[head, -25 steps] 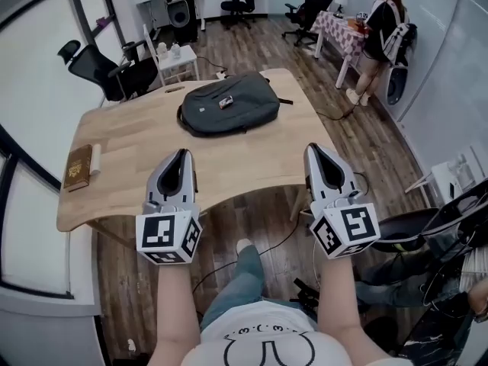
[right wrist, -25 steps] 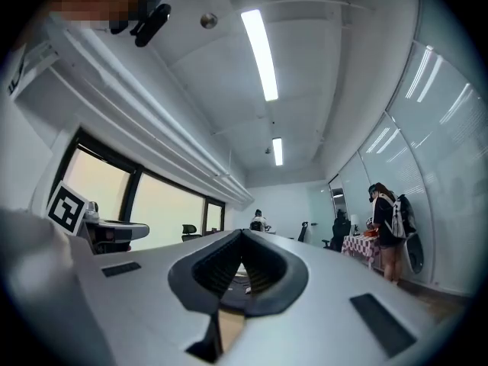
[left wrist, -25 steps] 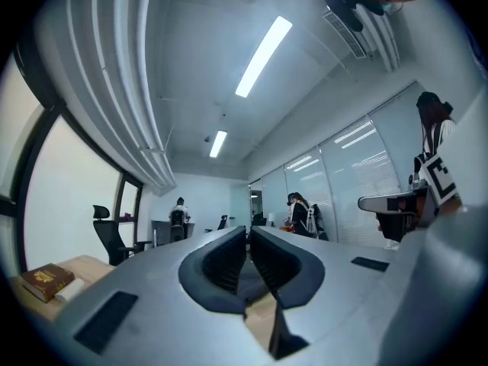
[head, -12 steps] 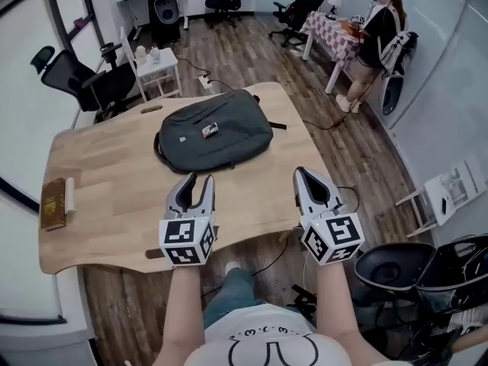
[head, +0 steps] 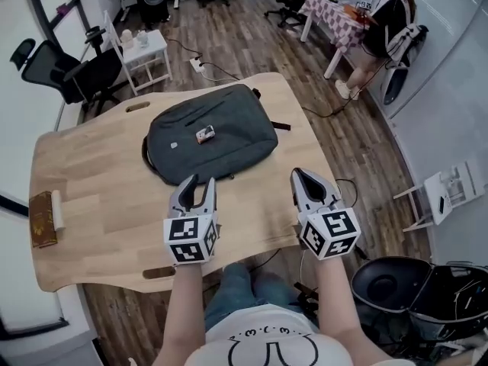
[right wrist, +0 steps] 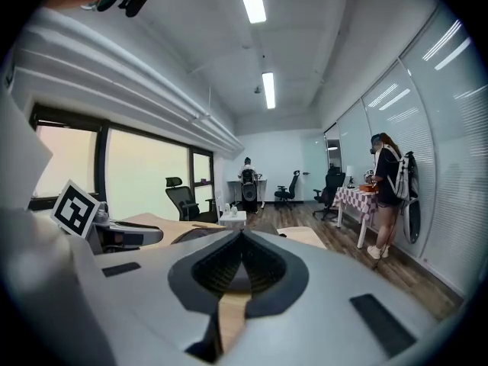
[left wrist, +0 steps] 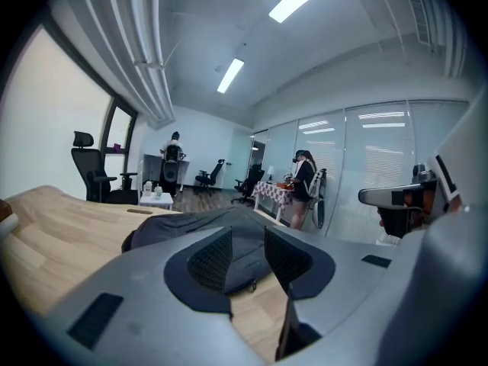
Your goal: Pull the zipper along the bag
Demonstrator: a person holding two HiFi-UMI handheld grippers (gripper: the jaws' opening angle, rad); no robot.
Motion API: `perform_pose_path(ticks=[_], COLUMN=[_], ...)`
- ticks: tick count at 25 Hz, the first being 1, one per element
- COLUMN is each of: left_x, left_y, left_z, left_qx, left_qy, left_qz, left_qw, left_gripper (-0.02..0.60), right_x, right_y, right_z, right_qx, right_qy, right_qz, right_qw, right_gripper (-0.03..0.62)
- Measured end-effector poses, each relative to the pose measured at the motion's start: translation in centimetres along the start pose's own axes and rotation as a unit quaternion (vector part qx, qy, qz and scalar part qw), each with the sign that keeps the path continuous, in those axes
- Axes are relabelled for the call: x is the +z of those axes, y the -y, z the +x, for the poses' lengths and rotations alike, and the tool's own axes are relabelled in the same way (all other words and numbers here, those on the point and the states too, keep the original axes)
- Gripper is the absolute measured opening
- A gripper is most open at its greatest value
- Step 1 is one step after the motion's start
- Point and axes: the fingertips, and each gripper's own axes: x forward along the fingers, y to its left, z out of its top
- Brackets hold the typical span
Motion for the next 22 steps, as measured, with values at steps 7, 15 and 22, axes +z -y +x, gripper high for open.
perform_pose_path(ticks=[7, 15, 22], left_x=[-5.5, -12.0, -16.0], left_y=[1.5, 3.8, 2.6], left_z=[3.1, 7.8, 11.6], left_qx=[0.006, 0.05, 0.148], left_qy=[-0.066, -0.14, -0.19], left_qz=[-0.02, -0.055, -0.075], left_qw=[0.9976, 0.9874, 0.9676], left_gripper=[0.132, 0.129, 0.129], right_x=[-3.9, -6.6, -8.6], right_y=[0.7, 3.4, 6.7], right_z=[2.1, 4.6, 7.3], right_qx=[0.015, 0.04, 0.053], right_qy=[-0.056, -0.093, -0.109], right_qz=[-0.006, 0.004, 0.041], right_qw=[0.998, 0.995, 0.992], right_gripper=[0.052, 0.052, 0.052])
